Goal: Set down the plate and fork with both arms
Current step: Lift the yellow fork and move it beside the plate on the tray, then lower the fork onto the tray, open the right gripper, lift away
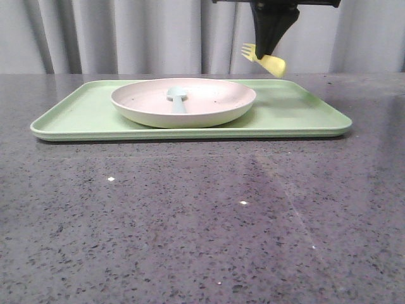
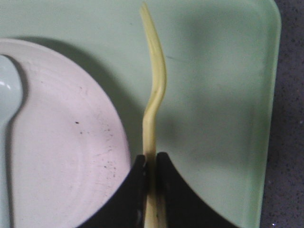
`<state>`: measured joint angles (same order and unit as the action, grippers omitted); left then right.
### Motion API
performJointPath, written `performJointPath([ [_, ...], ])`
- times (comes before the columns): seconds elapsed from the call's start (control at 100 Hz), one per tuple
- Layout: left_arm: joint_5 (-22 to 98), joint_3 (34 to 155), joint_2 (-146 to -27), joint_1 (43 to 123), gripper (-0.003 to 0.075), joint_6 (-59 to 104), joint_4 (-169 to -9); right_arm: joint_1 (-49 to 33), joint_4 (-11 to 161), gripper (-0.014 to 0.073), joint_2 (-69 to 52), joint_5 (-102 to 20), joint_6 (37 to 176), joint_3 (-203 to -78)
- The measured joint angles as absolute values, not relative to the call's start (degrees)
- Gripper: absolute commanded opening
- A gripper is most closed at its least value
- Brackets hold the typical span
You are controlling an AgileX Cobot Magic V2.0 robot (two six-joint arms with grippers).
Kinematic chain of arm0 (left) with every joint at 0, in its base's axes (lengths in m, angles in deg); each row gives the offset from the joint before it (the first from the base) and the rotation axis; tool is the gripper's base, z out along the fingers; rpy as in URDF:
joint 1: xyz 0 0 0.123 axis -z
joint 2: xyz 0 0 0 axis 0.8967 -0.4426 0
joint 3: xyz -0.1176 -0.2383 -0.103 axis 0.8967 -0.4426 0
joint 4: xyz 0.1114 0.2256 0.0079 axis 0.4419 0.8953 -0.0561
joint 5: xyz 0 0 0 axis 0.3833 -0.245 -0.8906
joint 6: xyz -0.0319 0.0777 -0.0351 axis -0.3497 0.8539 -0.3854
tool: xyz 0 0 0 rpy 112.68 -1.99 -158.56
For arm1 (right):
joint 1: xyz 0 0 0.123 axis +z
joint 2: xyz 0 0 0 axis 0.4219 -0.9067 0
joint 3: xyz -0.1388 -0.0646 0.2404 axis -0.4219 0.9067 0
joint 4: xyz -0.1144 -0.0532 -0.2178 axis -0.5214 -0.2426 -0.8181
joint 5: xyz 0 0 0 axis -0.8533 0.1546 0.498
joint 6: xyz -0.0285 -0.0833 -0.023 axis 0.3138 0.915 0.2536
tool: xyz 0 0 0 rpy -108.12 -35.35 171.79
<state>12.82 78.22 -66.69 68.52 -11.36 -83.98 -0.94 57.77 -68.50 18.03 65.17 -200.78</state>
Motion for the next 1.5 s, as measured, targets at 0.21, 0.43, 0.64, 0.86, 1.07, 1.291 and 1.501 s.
performJointPath([
  [0.21,12.6,78.2,-66.7,68.5,0.0314,-11.4,-83.9,-2.8,57.8,-0.0057,-68.1,18.0,65.3,-196.8],
  [0.43,12.5,78.2,-66.7,68.5,0.0314,-11.4,-83.9,-3.5,57.6,-0.0055,-68.0,17.8,65.3,-194.4],
  [0.64,12.5,78.2,-66.7,68.5,0.0314,-11.4,-83.9,-3.7,58.0,0.0094,-68.0,17.8,65.8,-194.1],
  [0.86,12.5,78.2,-66.7,68.5,0.0314,-11.4,-83.9,-3.7,58.4,0.0351,-68.0,17.8,65.9,-194.1],
  [1.07,12.5,78.2,-66.7,68.5,0.0314,-11.4,-83.9,-3.7,58.4,0.0350,-68.0,17.8,66.0,-194.1],
  [1.291,12.5,78.2,-66.7,68.5,0.0314,-11.4,-83.9,-3.7,58.4,0.0350,-67.5,17.8,66.0,-194.1],
  [1.501,13.6,78.2,-66.7,68.5,0.0314,-11.4,-83.9,-3.7,58.4,0.0350,-63.6,17.8,66.0,-194.1],
])
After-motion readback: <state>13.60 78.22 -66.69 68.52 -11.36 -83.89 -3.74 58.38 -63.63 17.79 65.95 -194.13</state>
